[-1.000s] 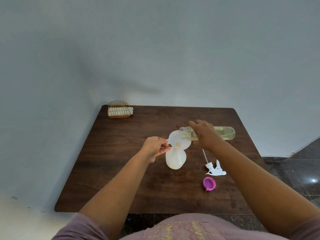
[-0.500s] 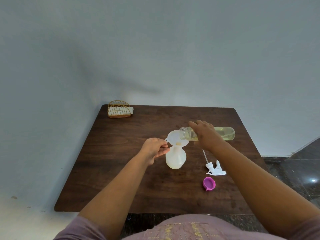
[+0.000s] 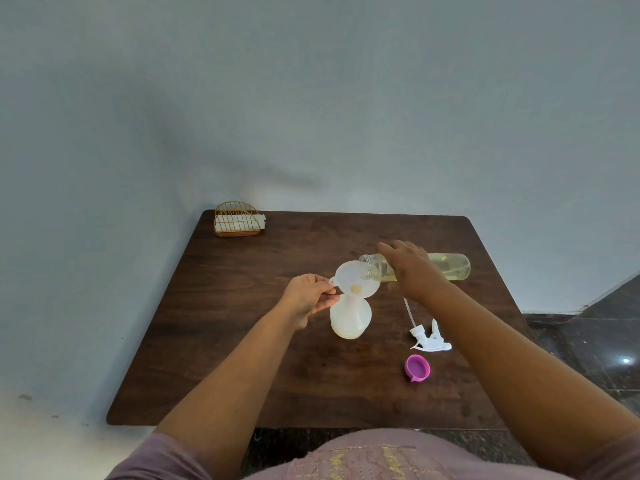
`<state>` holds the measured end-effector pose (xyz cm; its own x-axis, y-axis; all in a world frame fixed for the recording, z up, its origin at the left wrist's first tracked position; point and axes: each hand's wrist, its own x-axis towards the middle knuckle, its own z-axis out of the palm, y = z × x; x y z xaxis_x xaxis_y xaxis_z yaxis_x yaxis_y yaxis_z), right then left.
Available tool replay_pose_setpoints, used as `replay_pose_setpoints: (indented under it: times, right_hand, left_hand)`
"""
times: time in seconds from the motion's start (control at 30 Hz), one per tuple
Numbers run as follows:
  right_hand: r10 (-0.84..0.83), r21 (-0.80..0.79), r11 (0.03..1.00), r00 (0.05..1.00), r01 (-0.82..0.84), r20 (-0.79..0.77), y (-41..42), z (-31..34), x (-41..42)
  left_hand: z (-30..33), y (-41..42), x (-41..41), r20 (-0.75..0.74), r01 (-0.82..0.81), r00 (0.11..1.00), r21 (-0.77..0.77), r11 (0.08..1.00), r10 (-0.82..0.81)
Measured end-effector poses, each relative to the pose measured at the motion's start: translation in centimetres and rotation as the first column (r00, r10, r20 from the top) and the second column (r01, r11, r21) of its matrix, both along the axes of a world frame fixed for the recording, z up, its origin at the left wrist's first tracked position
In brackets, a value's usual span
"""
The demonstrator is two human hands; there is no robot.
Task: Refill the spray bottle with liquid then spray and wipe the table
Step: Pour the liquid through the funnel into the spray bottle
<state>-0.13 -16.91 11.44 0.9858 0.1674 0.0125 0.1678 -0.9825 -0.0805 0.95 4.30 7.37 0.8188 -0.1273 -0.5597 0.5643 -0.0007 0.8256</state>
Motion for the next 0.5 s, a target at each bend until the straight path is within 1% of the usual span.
replay_pose_setpoints:
  times: [0.1,0.5]
  right_hand:
    - [0.001,0.007,1.000,1.000,-0.001,0.006,-0.05,0.00,0.01]
    - [0.015,-0.001,1.000,1.000,-0.015,0.006,0.06,0.26,0.02]
  left_hand:
    - [0.01,0.07,-0.04,0.003,0.009,1.000,-0.022,1.000,-0.009]
    - [0.29,-0.03,0.03,-0.014,-0.001,1.000,0.007,1.000,0.001]
